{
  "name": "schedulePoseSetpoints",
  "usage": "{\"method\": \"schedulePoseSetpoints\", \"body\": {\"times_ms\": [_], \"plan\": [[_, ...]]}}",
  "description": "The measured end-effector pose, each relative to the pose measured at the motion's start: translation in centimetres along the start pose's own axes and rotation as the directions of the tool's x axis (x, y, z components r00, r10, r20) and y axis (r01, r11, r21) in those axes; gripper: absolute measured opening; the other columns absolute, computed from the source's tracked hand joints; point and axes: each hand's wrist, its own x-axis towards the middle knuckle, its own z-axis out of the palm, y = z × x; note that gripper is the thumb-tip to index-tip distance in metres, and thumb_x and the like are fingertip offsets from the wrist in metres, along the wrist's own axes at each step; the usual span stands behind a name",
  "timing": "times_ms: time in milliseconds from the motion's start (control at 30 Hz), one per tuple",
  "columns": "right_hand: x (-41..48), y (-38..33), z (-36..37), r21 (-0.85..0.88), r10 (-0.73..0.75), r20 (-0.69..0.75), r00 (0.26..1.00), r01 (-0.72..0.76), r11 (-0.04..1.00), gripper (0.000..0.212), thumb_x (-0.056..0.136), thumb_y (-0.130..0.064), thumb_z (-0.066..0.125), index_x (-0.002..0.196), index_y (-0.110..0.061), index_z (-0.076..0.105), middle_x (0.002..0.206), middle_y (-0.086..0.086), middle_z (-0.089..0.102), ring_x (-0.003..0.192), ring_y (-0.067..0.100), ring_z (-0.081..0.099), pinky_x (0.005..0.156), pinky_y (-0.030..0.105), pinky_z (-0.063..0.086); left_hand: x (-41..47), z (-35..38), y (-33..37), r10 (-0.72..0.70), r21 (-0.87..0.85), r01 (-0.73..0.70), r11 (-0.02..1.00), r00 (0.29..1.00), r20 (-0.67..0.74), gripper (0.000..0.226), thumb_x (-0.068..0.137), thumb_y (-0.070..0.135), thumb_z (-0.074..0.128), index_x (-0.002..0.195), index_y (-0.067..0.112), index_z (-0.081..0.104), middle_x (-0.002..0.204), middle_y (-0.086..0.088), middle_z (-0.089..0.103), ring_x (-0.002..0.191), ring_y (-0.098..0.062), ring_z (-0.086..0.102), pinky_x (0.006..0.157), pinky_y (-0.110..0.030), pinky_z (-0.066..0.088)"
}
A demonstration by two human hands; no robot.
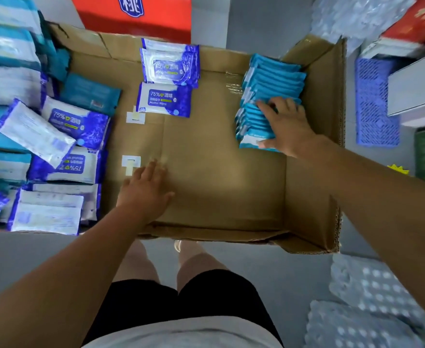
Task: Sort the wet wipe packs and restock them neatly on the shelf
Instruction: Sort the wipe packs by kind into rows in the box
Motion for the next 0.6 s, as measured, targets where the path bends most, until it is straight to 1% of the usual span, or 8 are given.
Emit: {"method": "schedulePoseSetpoints", "body": {"times_ms": [67, 167, 233, 333, 400, 433, 500, 600], "plan": [[-0.1, -0.2, -0.1, -0.062, 0.01, -0.011, 1.0, -0.011, 0.998, 0.112, 0.075, -0.058, 0.078, 0.158, -0.022, 0.011, 0.149, 0.011, 0.027, 0.137, 0.035, 0.027, 0.115, 0.051, 0.023, 0.0, 0.2, -0.1, 0.005, 0.0, -0.005, 1.0, 1.0, -0.012, 0.081, 0.101, 0.062, 0.039, 0.163, 0.031, -0.001, 0.173, -0.001, -0.004, 0.157, -0.033, 0.01, 0.121, -0.056, 0.026], [-0.4, -1.2, -0.3, -0.094, 0.049, -0.023, 0.999, -0.051, 0.994, 0.126, 0.068, -0.064, 0.08, 0.158, -0.015, 0.007, 0.15, 0.013, 0.026, 0.136, 0.035, 0.029, 0.116, 0.049, 0.023, 0.0, 0.2, -0.4, 0.007, 0.041, -0.007, 0.999, 1.0, 0.008, 0.079, 0.103, 0.061, 0.035, 0.164, 0.029, -0.002, 0.173, -0.001, -0.006, 0.158, -0.031, 0.009, 0.123, -0.054, 0.023], [-0.8, -2.4, -0.6, -0.098, 0.074, -0.031, 0.997, -0.076, 0.992, 0.129, 0.068, -0.064, 0.08, 0.159, -0.013, 0.003, 0.155, 0.013, 0.022, 0.14, 0.035, 0.026, 0.119, 0.048, 0.02, -0.2, -0.1, -0.7, 0.02, 0.041, -0.02, 0.999, 1.0, 0.001, 0.076, 0.104, 0.06, 0.033, 0.164, 0.026, 0.002, 0.173, -0.003, 0.001, 0.158, -0.03, 0.013, 0.124, -0.053, 0.022], [-1.8, -4.8, -1.3, -0.068, 0.077, -0.054, 0.996, -0.081, 0.994, 0.118, 0.078, -0.062, 0.073, 0.159, -0.011, 0.003, 0.162, 0.011, 0.012, 0.148, 0.033, 0.018, 0.122, 0.045, 0.014, -1.2, -0.9, -1.0, 0.044, -0.028, -0.047, 0.998, 0.993, -0.112, 0.069, 0.105, 0.053, 0.04, 0.162, 0.021, 0.019, 0.17, -0.007, 0.022, 0.154, -0.029, 0.025, 0.123, -0.05, 0.027], [-2.7, -7.1, -1.7, 0.03, 0.041, -0.068, 0.997, -0.039, 0.999, 0.105, 0.084, -0.055, 0.071, 0.158, -0.011, 0.011, 0.164, 0.009, 0.009, 0.149, 0.032, 0.015, 0.121, 0.045, 0.014, -2.3, -1.6, -1.5, 0.055, -0.073, -0.075, 0.995, 0.968, -0.245, 0.059, 0.103, 0.041, 0.048, 0.155, 0.014, 0.04, 0.161, -0.013, 0.04, 0.147, -0.033, 0.038, 0.118, -0.049, 0.034], [-3.3, -8.5, -1.9, 0.079, 0.002, -0.065, 0.998, 0.004, 0.997, 0.099, 0.085, -0.051, 0.072, 0.157, -0.012, 0.017, 0.164, 0.009, 0.01, 0.149, 0.032, 0.016, 0.121, 0.045, 0.017, -2.9, -1.9, -1.9, 0.058, -0.096, -0.093, 0.991, 0.946, -0.32, 0.053, 0.1, 0.034, 0.051, 0.147, 0.009, 0.051, 0.154, -0.016, 0.049, 0.141, -0.036, 0.046, 0.114, -0.05, 0.038], [-4.7, -11.8, -1.9, 0.144, -0.104, -0.041, 0.994, 0.109, 0.984, 0.088, 0.087, -0.046, 0.072, 0.154, -0.01, 0.027, 0.163, 0.009, 0.016, 0.147, 0.031, 0.02, 0.12, 0.045, 0.022, -4.4, -2.2, -3.2, 0.065, -0.131, -0.137, 0.982, 0.894, -0.442, 0.05, 0.089, 0.025, 0.059, 0.134, 0.003, 0.062, 0.142, -0.02, 0.059, 0.13, -0.041, 0.056, 0.106, -0.053, 0.046], [-6.4, -17.2, -1.5, 0.218, -0.211, 0.014, 0.977, 0.203, 0.955, 0.077, 0.091, -0.047, 0.065, 0.15, -0.008, 0.035, 0.156, 0.011, 0.034, 0.142, 0.028, 0.03, 0.116, 0.038, 0.027, -6.8, -2.9, -6.0, 0.007, -0.197, -0.135, 0.971, 0.84, -0.543, 0.045, 0.087, 0.016, 0.071, 0.13, 0.004, 0.064, 0.138, -0.019, 0.06, 0.127, -0.042, 0.056, 0.105, -0.055, 0.047]]}}
